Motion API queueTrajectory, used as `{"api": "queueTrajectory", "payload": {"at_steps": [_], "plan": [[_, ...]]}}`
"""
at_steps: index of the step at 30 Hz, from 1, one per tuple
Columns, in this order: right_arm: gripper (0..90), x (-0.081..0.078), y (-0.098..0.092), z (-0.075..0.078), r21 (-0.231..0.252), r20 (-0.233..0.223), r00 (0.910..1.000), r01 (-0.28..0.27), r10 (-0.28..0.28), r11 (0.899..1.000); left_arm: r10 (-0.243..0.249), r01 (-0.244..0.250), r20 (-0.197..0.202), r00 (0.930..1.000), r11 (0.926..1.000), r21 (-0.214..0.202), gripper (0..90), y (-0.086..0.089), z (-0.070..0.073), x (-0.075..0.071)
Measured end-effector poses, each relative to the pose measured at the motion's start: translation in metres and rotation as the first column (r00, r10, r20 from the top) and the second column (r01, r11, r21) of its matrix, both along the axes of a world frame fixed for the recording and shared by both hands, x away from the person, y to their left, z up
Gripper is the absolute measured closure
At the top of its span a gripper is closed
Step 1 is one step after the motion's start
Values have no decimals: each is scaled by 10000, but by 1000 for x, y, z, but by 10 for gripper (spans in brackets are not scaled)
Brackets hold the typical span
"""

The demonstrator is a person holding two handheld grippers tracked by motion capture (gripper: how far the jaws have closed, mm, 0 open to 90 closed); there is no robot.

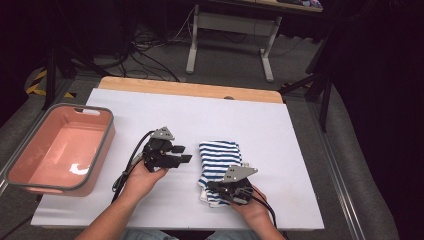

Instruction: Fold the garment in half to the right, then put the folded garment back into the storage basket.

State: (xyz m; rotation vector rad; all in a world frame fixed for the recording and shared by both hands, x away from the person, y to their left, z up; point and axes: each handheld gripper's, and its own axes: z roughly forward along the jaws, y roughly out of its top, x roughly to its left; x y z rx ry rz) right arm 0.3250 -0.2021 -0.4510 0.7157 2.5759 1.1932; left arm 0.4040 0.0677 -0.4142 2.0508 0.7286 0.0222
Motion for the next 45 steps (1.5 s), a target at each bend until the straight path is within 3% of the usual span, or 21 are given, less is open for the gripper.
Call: {"api": "queueTrajectory", "payload": {"at_steps": [4,8,11,13,19,21,25,31,36,41,45], "plan": [[781,1,-5,9,389,-23,10000,-43,44,9992,160,-160,-36,9999,9997,-194,434,-2,-2,4],[704,3,-21,23,805,683,9973,213,-268,9965,315,-315,-14,9995,9983,-488,342,-4,-3,9],[581,9,-39,29,1205,761,9942,670,-765,9905,325,-319,214,9992,9991,-265,259,-11,-4,12],[444,13,-51,32,1459,788,9906,996,-1119,9843,304,-301,346,9989,9995,-117,209,-15,-4,14],[146,23,-80,34,2044,773,9779,1753,-1944,9631,212,-211,239,9995,9998,-45,119,-27,-1,20],[75,26,-83,32,1896,824,9737,1941,-2126,9625,113,-113,195,9997,9999,4,97,-31,1,21],[36,28,-93,34,2294,769,9670,2197,-2427,9482,-20,20,152,9999,10000,2,88,-40,4,23],[23,31,-111,32,2054,1010,9461,2829,-3078,9369,-240,240,-56,9997,9997,74,84,-54,3,26],[11,34,-131,31,2150,1124,9243,3356,-3646,9171,-309,323,-289,9991,9982,499,89,-68,-1,26],[3,36,-145,27,2348,1008,9109,3689,-4000,8993,-244,303,-684,9974,9957,870,80,-82,-8,25],[3,38,-149,22,2040,977,9067,3854,-4104,8999,-150,243,-719,9973,9912,1305,72,-90,-13,24]]}}
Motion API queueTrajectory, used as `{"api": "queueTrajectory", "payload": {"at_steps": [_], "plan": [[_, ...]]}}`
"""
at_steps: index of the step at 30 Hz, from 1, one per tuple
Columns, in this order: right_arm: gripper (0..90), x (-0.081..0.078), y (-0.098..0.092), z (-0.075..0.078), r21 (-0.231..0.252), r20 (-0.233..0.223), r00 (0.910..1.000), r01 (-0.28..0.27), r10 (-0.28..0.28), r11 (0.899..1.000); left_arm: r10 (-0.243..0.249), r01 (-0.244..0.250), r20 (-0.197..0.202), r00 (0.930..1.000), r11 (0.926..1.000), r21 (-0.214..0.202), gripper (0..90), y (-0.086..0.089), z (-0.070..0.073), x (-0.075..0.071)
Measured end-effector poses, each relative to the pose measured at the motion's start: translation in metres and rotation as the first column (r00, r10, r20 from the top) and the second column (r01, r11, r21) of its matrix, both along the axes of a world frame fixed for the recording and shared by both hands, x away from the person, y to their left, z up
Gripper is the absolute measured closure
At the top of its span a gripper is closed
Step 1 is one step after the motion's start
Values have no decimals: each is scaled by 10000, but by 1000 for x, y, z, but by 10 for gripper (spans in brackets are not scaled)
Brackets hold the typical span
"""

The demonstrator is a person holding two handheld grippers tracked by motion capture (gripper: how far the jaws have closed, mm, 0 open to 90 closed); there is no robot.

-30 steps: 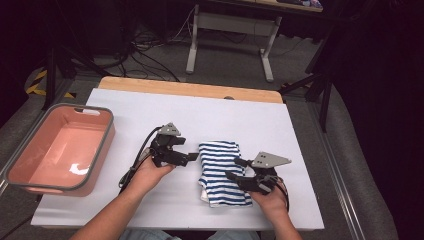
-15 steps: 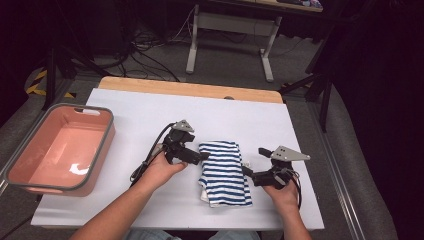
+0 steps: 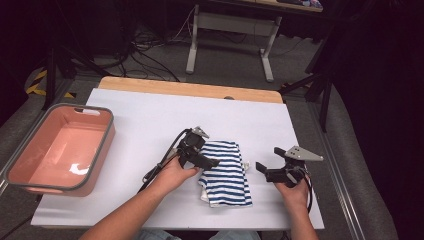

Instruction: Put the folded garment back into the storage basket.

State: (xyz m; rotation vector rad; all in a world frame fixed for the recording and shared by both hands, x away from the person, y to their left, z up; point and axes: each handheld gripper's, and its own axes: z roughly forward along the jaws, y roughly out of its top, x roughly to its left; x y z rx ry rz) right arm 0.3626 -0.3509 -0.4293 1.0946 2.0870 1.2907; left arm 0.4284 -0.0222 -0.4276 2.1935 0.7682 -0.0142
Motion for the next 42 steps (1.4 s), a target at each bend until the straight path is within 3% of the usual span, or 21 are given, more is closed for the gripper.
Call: {"api": "queueTrajectory", "payload": {"at_steps": [11,18,21,26,31,35,42], "plan": [[0,4,-4,-7,287,-153,9998,-150,155,9995,296,-336,365,9989,9930,1136,50,-14,-18,3],[0,4,-4,-9,340,-262,9993,-274,283,9990,241,-373,742,9970,9825,1824,39,-20,-25,0],[0,4,-4,-10,458,-295,9990,-326,340,9984,479,-651,899,9948,9777,1999,34,-19,-24,-2],[0,4,-3,-11,517,-345,9984,-438,456,9977,1099,-1384,1343,9848,9643,2259,15,-13,-22,1],[0,5,-2,-12,518,-399,9979,-487,508,9975,1104,-1214,602,9921,9654,2306,19,-13,-29,5],[0,5,-3,-12,568,-421,9978,-484,508,9972,1023,-1196,842,9912,9641,2373,21,-17,-31,3],[2,6,-4,-12,519,-434,9981,-405,428,9978,878,-1115,1141,9896,9687,2219,35,-19,-33,0]]}}
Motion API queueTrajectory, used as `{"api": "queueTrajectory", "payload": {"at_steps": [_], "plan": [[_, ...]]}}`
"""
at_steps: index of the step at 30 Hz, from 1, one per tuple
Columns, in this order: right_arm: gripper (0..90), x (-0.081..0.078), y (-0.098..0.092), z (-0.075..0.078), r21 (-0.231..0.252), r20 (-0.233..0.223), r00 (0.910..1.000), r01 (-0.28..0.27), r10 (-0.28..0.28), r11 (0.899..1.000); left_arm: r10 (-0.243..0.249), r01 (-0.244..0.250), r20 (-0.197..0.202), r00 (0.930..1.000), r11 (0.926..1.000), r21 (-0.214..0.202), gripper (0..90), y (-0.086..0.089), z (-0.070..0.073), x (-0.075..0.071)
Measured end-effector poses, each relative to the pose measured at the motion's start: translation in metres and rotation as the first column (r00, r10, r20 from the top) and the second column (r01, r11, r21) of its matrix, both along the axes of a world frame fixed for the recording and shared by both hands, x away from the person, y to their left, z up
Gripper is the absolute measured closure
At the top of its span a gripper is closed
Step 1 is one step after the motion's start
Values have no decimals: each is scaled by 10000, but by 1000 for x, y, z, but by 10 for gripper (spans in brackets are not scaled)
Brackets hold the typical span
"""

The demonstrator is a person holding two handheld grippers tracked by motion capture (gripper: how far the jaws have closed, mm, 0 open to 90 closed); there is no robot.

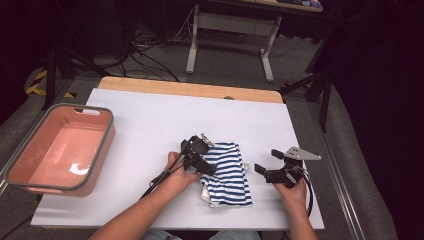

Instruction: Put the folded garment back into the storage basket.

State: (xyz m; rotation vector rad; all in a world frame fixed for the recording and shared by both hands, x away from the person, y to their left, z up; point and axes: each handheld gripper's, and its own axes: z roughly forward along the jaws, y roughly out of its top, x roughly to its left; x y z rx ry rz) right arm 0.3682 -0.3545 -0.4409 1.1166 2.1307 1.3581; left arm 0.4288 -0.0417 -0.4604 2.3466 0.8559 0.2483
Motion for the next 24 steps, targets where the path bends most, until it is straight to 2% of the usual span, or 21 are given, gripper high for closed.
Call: {"api": "queueTrajectory", "payload": {"at_steps": [2,3,7,9,13,14,17,20,21,24], "plan": [[2,0,0,0,-12,1,10000,22,-22,10000,-29,29,-40,10000,10000,-82,69,0,1,-3],[2,0,0,0,-38,4,10000,30,-30,10000,-190,191,83,9998,9998,-60,93,0,1,-3],[2,0,1,0,-80,-53,10000,57,-57,10000,-395,399,164,9991,9988,-271,185,-1,2,-7],[3,1,1,-1,-160,-50,10000,56,-57,9999,-538,544,179,9984,9979,-363,300,-2,3,-11],[4,1,1,-1,-104,-75,10000,50,-51,9999,-1048,1065,242,9942,9911,-799,624,-7,4,-18],[5,1,1,-1,-104,-70,10000,54,-55,9999,-1044,1068,319,9940,9907,-843,678,-9,3,-19],[5,1,0,-2,-103,-160,9998,74,-76,9999,-1131,1160,386,9928,9899,-811,729,-9,4,-19],[8,2,-1,-3,-106,-189,9998,75,-77,9999,-1069,1070,62,9942,9887,-1047,743,-6,4,-17],[8,2,-1,-3,-74,-201,9998,70,-72,9999,-1145,1150,108,9934,9870,-1119,746,-5,4,-15],[3,1,-2,-4,288,-215,9997,-63,70,9996,-1329,1323,50,9911,9818,-1363,749,-3,4,-13]]}}
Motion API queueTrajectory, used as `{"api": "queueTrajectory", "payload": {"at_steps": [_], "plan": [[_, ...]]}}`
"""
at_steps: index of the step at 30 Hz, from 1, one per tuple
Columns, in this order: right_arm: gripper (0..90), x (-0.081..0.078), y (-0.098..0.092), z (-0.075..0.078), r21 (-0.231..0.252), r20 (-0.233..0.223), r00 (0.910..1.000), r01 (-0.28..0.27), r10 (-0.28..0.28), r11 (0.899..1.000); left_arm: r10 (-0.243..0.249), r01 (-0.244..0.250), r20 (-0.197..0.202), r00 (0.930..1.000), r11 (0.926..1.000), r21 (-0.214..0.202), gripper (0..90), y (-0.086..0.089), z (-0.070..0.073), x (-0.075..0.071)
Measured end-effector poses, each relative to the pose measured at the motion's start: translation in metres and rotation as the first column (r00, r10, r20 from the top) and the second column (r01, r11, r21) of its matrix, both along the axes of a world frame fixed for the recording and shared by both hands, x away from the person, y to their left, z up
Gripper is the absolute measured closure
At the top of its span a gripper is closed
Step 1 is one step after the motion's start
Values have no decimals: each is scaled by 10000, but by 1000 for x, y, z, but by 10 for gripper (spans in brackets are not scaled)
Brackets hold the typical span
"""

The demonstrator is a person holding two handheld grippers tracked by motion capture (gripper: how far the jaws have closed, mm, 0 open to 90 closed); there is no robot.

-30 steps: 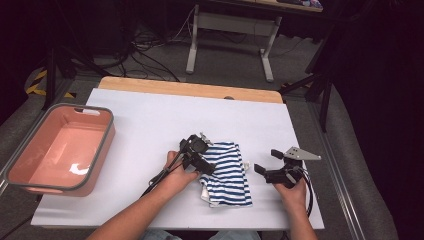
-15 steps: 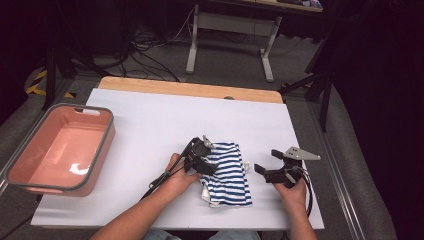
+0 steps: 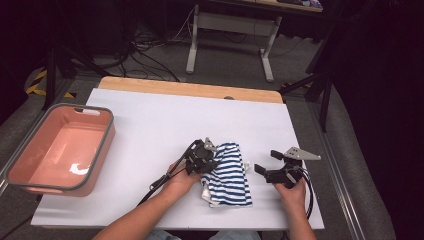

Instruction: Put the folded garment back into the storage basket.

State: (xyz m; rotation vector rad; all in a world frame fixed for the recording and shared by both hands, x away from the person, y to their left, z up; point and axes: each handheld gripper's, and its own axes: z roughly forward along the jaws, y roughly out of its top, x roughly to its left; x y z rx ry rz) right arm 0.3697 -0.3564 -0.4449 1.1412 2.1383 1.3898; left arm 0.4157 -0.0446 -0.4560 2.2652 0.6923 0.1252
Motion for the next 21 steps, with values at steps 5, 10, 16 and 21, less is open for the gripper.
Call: {"api": "queueTrajectory", "payload": {"at_steps": [5,10,16,21], "plan": [[0,-3,2,-1,193,572,9981,-227,215,9996,-322,257,-521,9981,9924,-1200,755,11,5,8],[1,-5,4,-1,703,787,9947,-714,658,9950,-587,517,-283,9979,9776,-2042,760,17,15,7],[34,-8,6,1,256,977,9931,-681,653,9973,-949,862,-175,9953,9562,-2798,766,25,27,7],[92,-10,7,1,131,1288,9885,-820,796,9965,-1170,1057,-134,9930,9357,-3366,769,34,40,7]]}}
